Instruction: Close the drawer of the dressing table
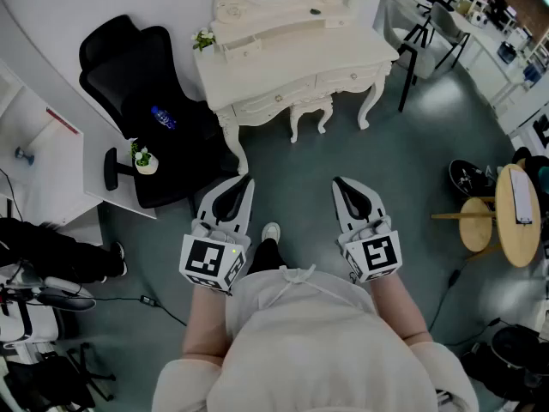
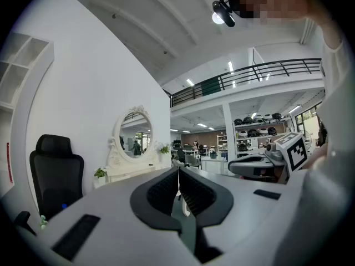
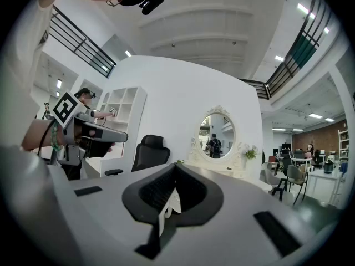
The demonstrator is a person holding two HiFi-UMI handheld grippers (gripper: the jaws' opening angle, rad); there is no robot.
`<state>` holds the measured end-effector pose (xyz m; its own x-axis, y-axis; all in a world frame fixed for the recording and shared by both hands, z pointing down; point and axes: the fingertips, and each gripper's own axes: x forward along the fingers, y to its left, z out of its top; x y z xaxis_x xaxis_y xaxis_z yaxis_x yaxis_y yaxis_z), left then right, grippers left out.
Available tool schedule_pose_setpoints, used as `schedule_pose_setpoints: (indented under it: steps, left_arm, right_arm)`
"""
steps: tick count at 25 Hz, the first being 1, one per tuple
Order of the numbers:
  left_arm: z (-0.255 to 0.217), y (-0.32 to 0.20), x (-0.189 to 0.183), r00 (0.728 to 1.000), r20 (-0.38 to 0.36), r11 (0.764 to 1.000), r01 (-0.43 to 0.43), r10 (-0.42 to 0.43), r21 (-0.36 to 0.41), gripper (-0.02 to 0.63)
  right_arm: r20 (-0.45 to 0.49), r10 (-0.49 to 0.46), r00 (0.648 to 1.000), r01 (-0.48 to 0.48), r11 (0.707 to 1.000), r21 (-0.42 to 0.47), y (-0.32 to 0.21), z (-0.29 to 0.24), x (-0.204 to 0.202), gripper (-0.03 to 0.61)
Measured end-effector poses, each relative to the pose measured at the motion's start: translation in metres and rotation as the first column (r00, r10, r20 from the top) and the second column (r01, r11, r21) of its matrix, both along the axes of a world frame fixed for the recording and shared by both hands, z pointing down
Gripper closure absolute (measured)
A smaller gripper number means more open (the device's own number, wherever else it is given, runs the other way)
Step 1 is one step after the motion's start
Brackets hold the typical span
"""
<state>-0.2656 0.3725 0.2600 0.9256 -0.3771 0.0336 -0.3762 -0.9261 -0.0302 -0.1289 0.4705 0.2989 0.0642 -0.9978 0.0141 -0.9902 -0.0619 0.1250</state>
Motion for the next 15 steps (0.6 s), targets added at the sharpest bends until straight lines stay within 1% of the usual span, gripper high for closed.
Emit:
schedule_pose_setpoints:
  steps: [4, 11, 15]
  left_arm:
    - [0.0, -0.002, 0.002, 1.0, -0.004, 1.0, 0.007, -0.007, -0.009, 0.594]
    - [0.003, 0.006, 0.003, 1.0, -0.002, 1.0, -0.002, 0.002, -0.018, 0.594]
    - [0.006, 0.006, 0.002, 1.0, 0.003, 1.0, 0.001, -0.001, -0.031, 0.594]
  right_arm:
    - [-0.017, -0.013, 1.0, 0.013, 1.0, 0.002, -0.002, -0.002, 0.001, 0.577]
    - [-0.006, -0.005, 1.0, 0.005, 1.0, 0.01, 0.007, -0.003, 0.003, 0.577]
    - [0.041, 0.012, 0.999, -0.013, 0.999, 0.035, 0.011, -0.005, 0.005, 0.574]
